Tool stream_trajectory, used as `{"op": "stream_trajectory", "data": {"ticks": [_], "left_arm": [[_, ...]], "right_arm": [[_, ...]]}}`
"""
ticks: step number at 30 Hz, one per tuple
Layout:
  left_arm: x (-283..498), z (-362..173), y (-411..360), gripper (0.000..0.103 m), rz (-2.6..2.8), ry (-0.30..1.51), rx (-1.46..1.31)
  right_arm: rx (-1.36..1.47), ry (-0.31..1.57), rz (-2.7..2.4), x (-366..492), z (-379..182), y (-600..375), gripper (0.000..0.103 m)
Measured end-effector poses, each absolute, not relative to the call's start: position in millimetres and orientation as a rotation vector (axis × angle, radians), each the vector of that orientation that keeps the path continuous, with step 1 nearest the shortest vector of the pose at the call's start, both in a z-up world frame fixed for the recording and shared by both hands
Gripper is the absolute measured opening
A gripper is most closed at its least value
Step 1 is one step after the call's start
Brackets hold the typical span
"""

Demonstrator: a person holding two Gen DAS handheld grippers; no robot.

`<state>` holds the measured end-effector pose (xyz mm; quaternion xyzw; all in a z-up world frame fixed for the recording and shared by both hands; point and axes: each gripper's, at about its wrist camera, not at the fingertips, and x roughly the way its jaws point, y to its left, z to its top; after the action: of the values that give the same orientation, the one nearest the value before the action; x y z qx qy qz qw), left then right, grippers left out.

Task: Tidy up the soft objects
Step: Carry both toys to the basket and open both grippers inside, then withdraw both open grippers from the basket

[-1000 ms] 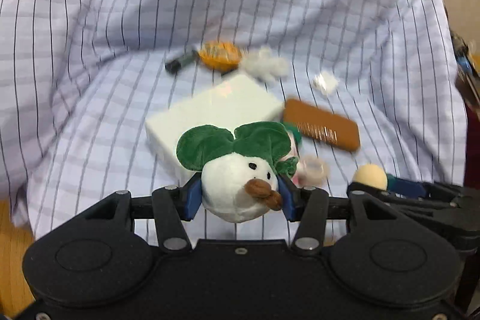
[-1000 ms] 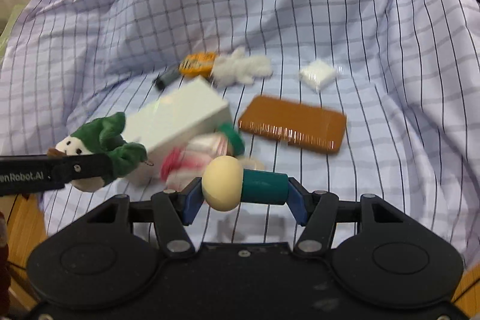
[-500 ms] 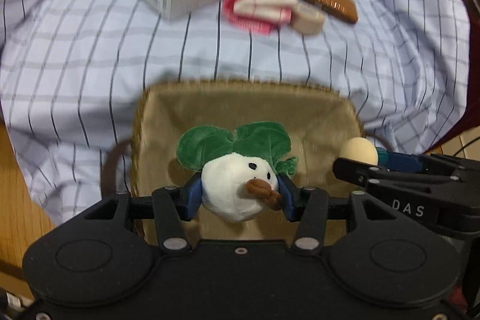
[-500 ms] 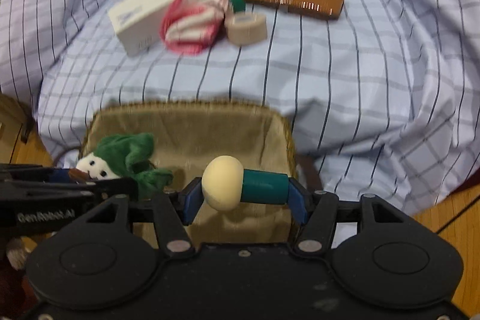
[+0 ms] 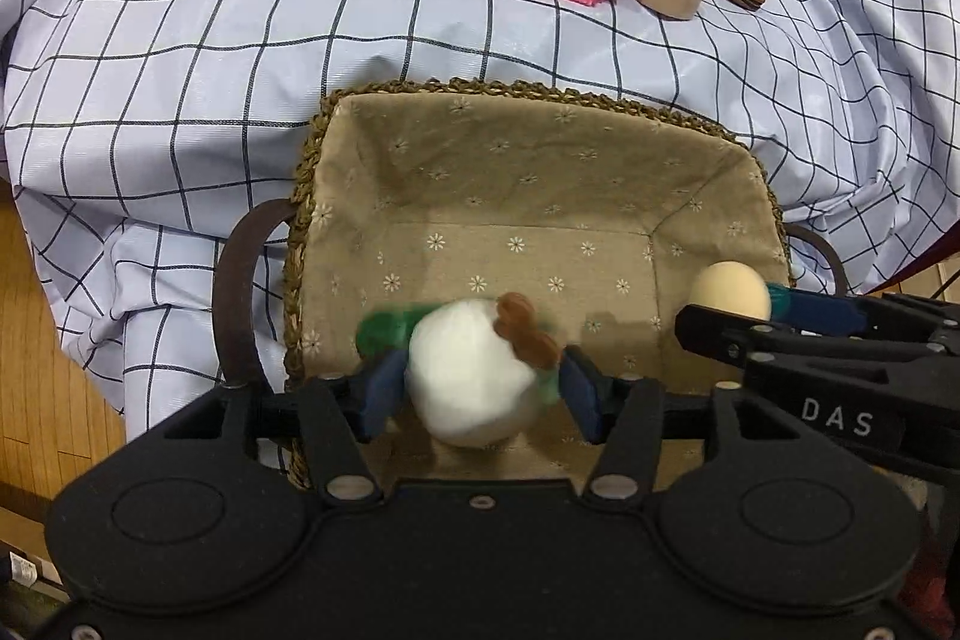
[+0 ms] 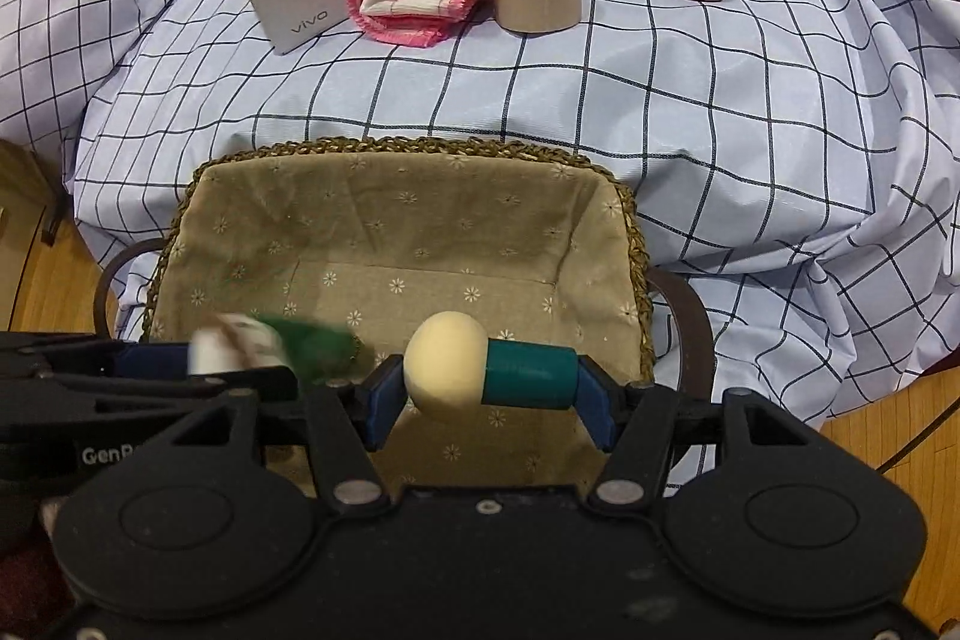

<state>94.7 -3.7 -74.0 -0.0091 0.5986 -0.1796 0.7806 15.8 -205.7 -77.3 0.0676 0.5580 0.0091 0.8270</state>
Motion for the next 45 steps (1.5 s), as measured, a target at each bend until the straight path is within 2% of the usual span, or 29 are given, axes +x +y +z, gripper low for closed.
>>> {"op": "stream_trajectory", "data": {"ticks": [8, 25, 31, 35, 45], "left_arm": [[98.1, -74.8, -2.5, 0.064, -0.372, 1.302, -0.029], [91.5, -53.2, 3.6, 0.065, -0.372, 1.26, -0.031], [90.8, -53.4, 1.3, 0.066, -0.366, 1.26, -0.029], [90.0, -52.5, 2.8, 0.07, -0.348, 1.257, -0.026], [90.9, -56.2, 2.0, 0.07, -0.32, 1.275, -0.02]], "right_arm": [[0.15, 1.185, 0.004, 18.1, -77.4, -209.6, 0.066], [0.167, 1.154, -0.024, 19.6, -71.1, -213.0, 0.07], [0.171, 1.145, -0.029, 17.1, -69.0, -215.0, 0.07], [0.174, 1.142, -0.028, 15.8, -68.6, -215.6, 0.071], [0.174, 1.147, -0.025, 14.0, -70.0, -214.9, 0.074]]}}
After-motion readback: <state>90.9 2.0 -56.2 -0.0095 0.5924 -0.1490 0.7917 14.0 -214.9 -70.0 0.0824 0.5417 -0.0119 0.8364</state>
